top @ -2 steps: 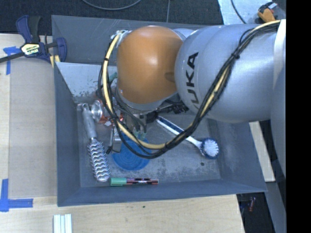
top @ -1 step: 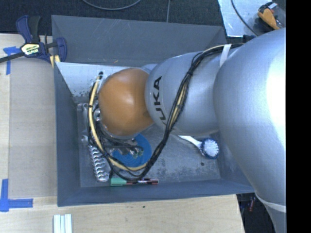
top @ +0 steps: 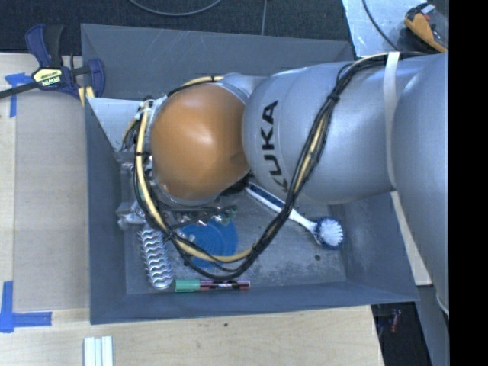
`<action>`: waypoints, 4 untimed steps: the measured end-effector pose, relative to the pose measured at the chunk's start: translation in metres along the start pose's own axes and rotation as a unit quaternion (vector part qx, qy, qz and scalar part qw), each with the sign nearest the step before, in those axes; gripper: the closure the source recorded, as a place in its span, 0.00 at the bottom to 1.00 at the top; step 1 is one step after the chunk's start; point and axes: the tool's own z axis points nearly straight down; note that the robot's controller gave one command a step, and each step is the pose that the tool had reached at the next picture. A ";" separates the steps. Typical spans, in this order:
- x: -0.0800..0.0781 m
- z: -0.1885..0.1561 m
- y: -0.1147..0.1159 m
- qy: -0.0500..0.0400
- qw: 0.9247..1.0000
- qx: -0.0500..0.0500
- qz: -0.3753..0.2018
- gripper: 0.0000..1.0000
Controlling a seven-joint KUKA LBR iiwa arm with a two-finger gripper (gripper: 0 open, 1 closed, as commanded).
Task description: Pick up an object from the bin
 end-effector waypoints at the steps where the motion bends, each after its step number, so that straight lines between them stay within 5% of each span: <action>1: -0.008 0.063 -0.010 0.003 0.998 -0.002 -0.065 0.00; 2: -0.021 0.093 -0.042 -0.001 0.968 0.002 -0.252 0.00; 3: -0.023 0.094 -0.045 0.000 0.912 -0.003 -0.410 1.00; 4: -0.023 0.094 -0.045 0.000 0.912 -0.003 -0.410 1.00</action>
Offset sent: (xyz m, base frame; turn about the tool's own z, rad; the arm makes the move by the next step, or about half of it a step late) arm 0.0455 -0.0063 -0.0935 -0.5143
